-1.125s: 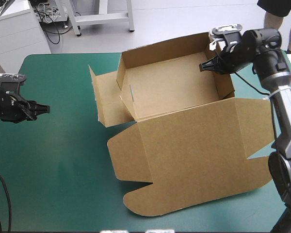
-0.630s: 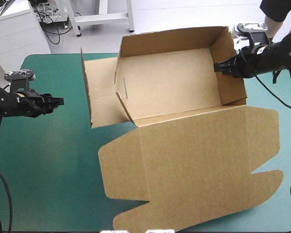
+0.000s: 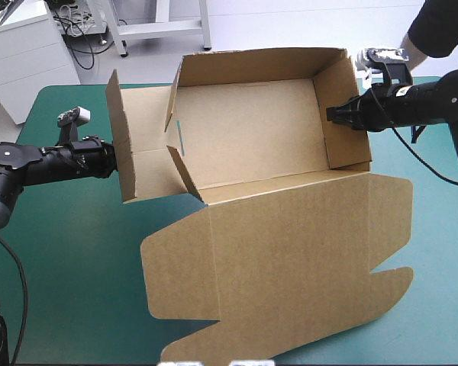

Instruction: Fold the box

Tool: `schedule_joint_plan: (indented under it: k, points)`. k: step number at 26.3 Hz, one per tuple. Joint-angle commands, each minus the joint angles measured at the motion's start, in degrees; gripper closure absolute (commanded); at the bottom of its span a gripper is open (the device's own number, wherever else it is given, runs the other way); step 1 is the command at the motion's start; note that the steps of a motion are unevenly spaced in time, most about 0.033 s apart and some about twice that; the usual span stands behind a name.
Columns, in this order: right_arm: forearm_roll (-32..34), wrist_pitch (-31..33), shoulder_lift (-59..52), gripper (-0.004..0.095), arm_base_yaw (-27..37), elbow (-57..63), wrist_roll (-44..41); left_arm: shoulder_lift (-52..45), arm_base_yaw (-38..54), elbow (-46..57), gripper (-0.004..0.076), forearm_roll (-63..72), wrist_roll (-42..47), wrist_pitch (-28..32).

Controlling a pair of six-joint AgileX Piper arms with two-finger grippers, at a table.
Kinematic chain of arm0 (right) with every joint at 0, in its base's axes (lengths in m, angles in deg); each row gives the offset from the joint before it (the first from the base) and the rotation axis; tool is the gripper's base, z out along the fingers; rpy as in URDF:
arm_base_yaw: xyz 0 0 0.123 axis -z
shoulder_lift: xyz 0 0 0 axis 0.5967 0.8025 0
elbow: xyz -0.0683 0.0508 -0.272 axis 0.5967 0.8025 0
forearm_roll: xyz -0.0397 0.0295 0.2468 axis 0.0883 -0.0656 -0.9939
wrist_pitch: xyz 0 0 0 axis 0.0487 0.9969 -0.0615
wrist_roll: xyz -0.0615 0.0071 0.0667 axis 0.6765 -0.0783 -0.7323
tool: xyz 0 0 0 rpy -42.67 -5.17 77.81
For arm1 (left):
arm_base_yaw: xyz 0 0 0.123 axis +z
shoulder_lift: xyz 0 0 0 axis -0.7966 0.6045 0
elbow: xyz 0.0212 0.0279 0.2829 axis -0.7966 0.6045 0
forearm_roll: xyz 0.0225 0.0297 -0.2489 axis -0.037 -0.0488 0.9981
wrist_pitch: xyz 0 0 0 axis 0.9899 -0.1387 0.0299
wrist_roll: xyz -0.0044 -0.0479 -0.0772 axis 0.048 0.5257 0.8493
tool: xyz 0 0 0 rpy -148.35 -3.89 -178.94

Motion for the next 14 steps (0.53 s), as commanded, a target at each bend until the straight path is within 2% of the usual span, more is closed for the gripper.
schedule_joint_plan:
  k: [1,4,7,12,14]
  points:
    - [-2.9,-3.7,-1.0,0.093,0.4,-1.3,0.0,-1.3,-0.1,-1.4,0.0427,14.7,-5.4,-5.7]
    - [-2.5,-5.0,0.4,0.0929,0.4,-1.3,0.0,-1.3,-0.1,-1.4,0.0435,23.0,-7.0,-12.3]
    - [-2.5,-5.5,1.6,0.0929,0.4,-1.3,-0.4,-1.3,-0.2,-1.4,0.0429,26.4,-7.0,-13.8]
    - [-2.4,-5.8,3.0,0.0929,0.4,-1.3,-0.4,-1.3,-1.9,-1.5,0.0286,29.9,-6.7,-13.8]
    - [-2.4,-5.9,3.2,0.0929,0.4,-1.3,-0.4,-1.3,-3.1,-1.5,0.0253,32.3,-6.7,-13.9]
